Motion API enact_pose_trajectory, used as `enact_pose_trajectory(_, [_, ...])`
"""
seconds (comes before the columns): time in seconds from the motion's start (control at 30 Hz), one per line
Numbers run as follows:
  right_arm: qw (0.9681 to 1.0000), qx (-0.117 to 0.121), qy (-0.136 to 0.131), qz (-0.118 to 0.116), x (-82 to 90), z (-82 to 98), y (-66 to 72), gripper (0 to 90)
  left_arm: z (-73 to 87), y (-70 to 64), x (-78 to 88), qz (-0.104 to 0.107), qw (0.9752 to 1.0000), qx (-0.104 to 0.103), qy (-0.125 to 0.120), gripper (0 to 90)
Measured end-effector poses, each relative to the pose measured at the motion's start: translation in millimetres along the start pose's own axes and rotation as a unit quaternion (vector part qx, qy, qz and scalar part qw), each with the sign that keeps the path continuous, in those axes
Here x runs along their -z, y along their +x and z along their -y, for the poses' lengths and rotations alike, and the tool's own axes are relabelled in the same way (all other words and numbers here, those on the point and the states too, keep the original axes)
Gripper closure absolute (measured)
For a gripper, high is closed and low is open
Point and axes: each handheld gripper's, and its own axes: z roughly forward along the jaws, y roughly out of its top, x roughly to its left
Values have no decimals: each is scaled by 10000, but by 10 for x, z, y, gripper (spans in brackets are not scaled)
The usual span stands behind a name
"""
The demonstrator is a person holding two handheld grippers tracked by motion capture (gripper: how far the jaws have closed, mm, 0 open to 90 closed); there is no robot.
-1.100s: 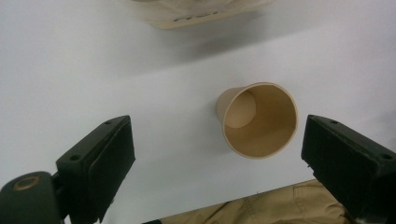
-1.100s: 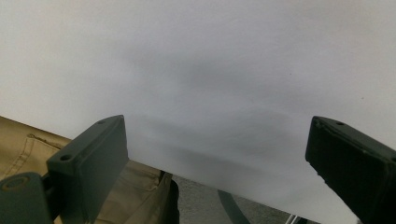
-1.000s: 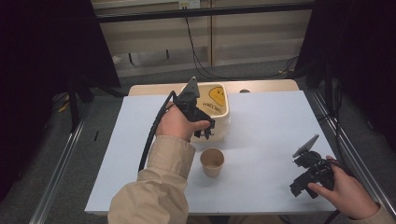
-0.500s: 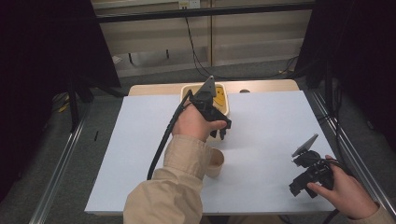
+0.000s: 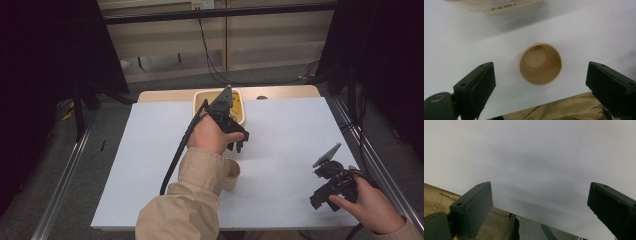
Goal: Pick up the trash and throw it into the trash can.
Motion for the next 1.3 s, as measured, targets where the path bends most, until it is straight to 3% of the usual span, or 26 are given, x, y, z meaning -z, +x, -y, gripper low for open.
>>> enact_pose_trajectory(0.07, [10000, -3, -5, 5, 1, -1, 5, 63, 10, 13, -30, -77, 10000, -18, -13, 86])
enact_pose_trajectory(0.33, [9999, -12, -102, -28, -5, 2, 18, 63, 63, 37, -261, -7, 10000, 31, 63, 76])
enact_pose_trajectory(0.53, [9999, 20, -99, -9, -12, -7, 15, 63, 101, 59, -469, -141, 9998, 40, 137, 72])
enact_pose_trajectory(0.77, [9999, 8, -107, -3, -9, -4, 12, 63, 142, 38, -683, -58, 9999, 38, 149, 65])
enact_pose_trajectory(0.93, [9999, 38, -122, -4, -13, -3, 14, 64, 153, 1, -764, -22, 9999, 24, 100, 65])
enact_pose_trajectory(0.97, [9999, 32, -117, 6, -12, -4, 17, 64, 150, 4, -770, -32, 9999, -68, 108, 65])
enact_pose_trajectory(1.03, [9999, 50, -127, 5, -9, -4, 20, 64, 151, -19, -794, 52, 9999, 7, 86, 64])
enact_pose_trajectory(1.07, [9999, 39, -118, -16, -9, -3, 24, 64, 148, -16, -800, -17, 9999, -93, 108, 64])
enact_pose_trajectory(1.3, [9999, 55, -119, -27, -17, -3, 23, 64, 149, -43, -873, 1, 9997, -70, 214, 68])
